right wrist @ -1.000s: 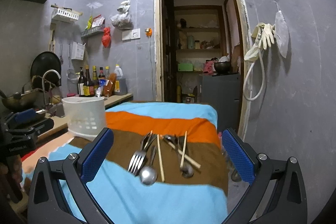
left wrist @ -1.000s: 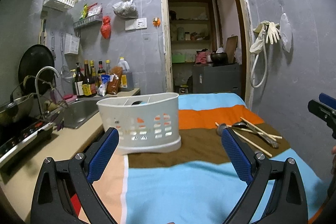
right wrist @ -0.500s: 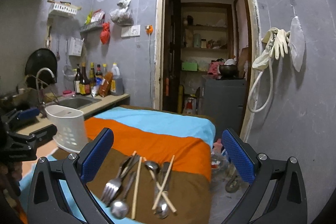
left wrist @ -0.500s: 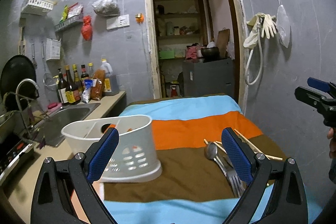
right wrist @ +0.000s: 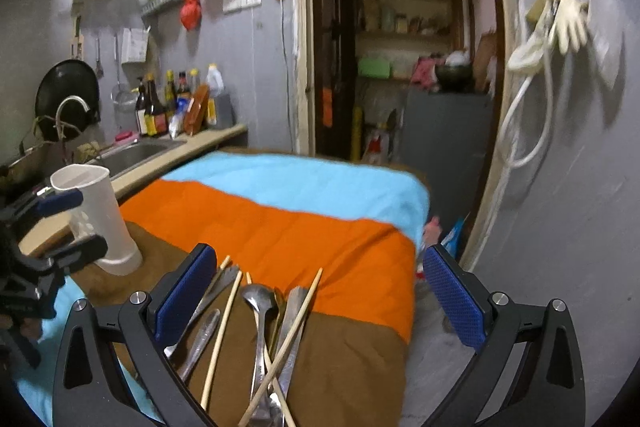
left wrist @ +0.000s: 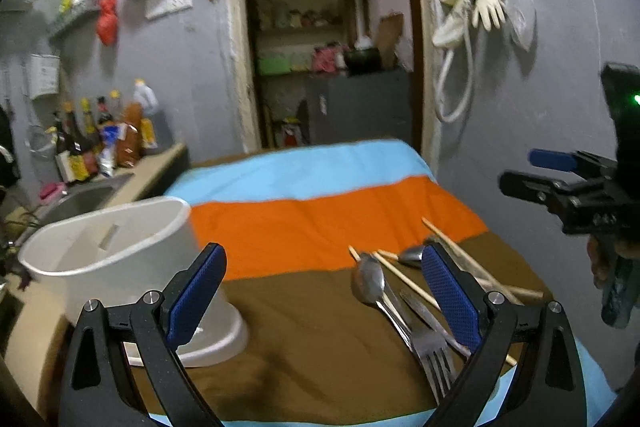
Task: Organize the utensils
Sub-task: 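Move both tools down toward the pile of utensils on the blanket, then close the left tool on a thin knife while the right tool grasps a wooden chopstick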
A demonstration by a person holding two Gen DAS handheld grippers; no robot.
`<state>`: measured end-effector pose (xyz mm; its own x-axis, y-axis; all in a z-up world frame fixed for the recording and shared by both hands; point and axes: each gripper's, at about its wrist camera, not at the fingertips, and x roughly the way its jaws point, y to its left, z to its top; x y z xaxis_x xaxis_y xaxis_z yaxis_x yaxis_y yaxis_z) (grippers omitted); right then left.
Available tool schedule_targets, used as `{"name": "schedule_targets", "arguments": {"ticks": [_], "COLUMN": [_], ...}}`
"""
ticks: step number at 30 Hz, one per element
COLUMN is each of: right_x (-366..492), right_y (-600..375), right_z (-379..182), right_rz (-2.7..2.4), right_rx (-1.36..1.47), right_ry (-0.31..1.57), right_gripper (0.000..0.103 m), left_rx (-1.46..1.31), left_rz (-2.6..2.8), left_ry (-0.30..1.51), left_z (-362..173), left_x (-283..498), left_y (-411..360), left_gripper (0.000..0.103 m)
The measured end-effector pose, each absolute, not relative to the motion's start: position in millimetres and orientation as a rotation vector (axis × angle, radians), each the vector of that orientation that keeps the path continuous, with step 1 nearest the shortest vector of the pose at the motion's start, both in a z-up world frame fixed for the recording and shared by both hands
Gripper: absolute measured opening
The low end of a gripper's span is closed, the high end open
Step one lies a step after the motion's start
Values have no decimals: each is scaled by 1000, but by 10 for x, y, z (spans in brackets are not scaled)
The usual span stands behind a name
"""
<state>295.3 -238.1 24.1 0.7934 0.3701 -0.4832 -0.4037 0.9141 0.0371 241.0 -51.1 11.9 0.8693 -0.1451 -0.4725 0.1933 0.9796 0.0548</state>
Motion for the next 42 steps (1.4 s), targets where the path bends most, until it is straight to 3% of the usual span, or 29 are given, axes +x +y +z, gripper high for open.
{"name": "schedule_targets", "arguments": {"ticks": [4, 6, 10, 17, 27, 33, 42], "right_x": [3154, 3223, 3362, 3449, 3619, 3656, 3640], "right_y": [-2387, -2388, -2361, -2295, -2225, -2262, -2319], "right_z": [85, 22, -97, -270, -440, -473, -459], "right_rz": [426, 431, 451, 482, 478, 499, 469], "right_rx": [-52, -46, -52, -60, -51, 14, 9], "right_ry": [588, 617, 686, 785, 882, 913, 908], "right_gripper": [81, 76, 59, 45, 28, 9, 5], "left_rx": [103, 97, 63, -67, -75, -113, -132], "left_rz": [-243, -279, -353, -436, -451, -462, -448], "left_ry": [542, 577, 680, 864, 920, 926, 943], "left_z": [-5, -52, -158, -316, -343, -348, -338], "left_x": [2559, 2646, 2832, 3129, 3248, 3267, 3213], "left_y": [-549, -558, -545, -396, -343, -295, -247], "left_gripper": [94, 89, 68, 43, 42, 36, 29]}}
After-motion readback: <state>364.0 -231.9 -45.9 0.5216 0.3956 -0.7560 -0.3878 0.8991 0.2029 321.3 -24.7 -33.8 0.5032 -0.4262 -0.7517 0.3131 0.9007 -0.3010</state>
